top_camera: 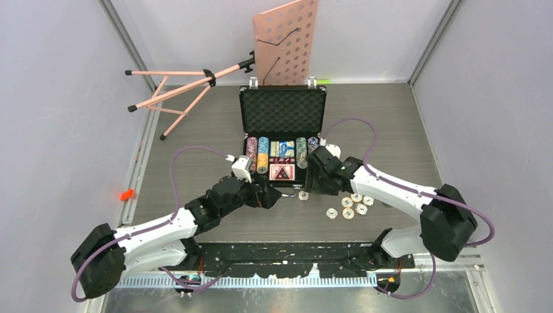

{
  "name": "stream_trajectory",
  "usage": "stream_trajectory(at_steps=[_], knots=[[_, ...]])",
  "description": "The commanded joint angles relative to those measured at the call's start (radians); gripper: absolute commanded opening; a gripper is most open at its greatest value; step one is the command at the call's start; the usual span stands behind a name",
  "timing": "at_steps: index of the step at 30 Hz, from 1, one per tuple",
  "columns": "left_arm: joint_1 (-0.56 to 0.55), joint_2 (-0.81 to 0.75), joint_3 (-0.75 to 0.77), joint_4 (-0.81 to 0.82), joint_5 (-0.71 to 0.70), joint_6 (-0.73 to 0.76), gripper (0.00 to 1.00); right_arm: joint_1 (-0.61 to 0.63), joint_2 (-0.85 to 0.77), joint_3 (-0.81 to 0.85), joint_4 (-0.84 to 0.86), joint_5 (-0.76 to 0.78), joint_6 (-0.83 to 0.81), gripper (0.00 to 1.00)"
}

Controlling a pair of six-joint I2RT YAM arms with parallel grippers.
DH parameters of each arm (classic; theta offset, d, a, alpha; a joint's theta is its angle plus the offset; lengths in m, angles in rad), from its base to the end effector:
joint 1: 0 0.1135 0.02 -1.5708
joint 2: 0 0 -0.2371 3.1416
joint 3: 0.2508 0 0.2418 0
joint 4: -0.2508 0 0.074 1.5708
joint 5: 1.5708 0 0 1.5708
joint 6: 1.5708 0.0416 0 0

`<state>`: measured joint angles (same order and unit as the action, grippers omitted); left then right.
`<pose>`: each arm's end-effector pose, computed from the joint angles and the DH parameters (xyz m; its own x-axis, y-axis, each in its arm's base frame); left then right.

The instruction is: Pack up texas hold em set

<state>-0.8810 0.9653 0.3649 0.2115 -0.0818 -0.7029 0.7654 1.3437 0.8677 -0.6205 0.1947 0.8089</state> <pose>0.1420 -0.1668 0.1818 -0.6500 -0.2245 -0.7260 0.3939 0.7175 -0.5745 0.1893 0.1707 0.1884 -0.8885 0.1307 -0.4398 0.0389 0.9766 0.2116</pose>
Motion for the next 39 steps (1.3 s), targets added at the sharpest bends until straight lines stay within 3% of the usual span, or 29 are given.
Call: stream_trajectory(at_steps=[1, 7, 12, 24, 39], knots=[[0.007, -0.057, 0.002, 0.038, -0.046, -0.006, 1.00, 0.028, 0.059, 0.010, 0.029, 0.037, 0.008, 0.64], [0.008, -0.170, -0.006, -0.077, -0.123, 0.046, 1.00, 0.075, 0.140, 0.036, 0.058, 0.101, 0.004, 0.63], [0.011, -0.226, -0.011, -0.144, -0.148, 0.079, 1.00, 0.109, 0.201, 0.053, 0.087, 0.111, -0.037, 0.72], [0.014, -0.263, -0.018, -0.177, -0.154, 0.101, 1.00, 0.110, 0.311, 0.076, 0.150, 0.080, -0.088, 0.72], [0.014, -0.306, -0.027, -0.198, -0.159, 0.109, 1.00, 0.099, 0.379, 0.097, 0.139, 0.077, -0.082, 0.52]])
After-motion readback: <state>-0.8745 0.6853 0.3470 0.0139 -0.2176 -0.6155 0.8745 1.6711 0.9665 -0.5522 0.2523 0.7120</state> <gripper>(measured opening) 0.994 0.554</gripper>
